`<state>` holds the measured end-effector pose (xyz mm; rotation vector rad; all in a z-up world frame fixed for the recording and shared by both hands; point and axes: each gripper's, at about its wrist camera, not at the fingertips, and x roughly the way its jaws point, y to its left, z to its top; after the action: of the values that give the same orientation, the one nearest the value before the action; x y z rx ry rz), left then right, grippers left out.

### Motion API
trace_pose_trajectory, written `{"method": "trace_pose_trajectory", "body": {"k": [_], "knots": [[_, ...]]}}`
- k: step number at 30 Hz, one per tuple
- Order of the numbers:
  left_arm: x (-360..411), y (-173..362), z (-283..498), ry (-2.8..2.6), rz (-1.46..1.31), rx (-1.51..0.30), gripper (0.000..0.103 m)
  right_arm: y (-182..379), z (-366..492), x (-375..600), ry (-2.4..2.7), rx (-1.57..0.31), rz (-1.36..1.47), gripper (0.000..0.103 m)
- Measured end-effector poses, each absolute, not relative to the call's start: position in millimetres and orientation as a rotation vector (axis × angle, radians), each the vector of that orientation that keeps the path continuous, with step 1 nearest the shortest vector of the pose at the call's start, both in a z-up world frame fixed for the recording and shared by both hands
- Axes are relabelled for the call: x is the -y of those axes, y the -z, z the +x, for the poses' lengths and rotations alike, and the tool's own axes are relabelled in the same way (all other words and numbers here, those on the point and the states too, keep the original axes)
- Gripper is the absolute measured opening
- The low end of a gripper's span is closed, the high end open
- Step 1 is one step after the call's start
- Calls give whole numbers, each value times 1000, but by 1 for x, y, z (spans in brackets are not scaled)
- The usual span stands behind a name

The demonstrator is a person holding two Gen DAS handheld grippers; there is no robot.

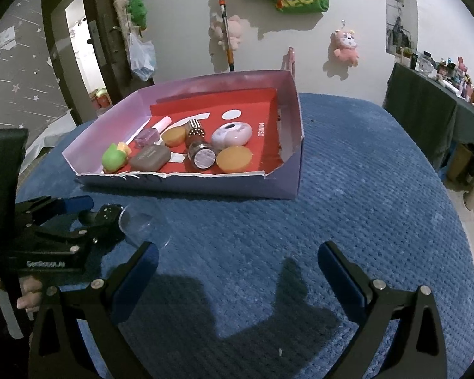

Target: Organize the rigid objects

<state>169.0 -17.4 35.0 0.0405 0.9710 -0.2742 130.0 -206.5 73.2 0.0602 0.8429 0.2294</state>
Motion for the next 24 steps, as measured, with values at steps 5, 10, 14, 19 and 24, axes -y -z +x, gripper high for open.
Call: {"method": "trace_pose_trajectory", "body": {"k": [5, 10, 14, 19, 24], "knots": [[-10, -36, 148, 256, 50, -966, 93, -73, 131, 202, -244, -845, 44, 103], [-42, -42, 136, 213, 22, -960, 93, -72, 136, 192, -277, -853, 35, 103], [-33, -48, 135, 242, 39, -936, 92, -70, 141, 175, -321, -867, 25, 103], [-8, -44, 145, 302, 38, -939, 92, -69, 140, 163, -328, -872, -3, 103], [-1, -34, 156, 272, 44, -955, 92, -67, 140, 167, -308, -880, -7, 103]]}}
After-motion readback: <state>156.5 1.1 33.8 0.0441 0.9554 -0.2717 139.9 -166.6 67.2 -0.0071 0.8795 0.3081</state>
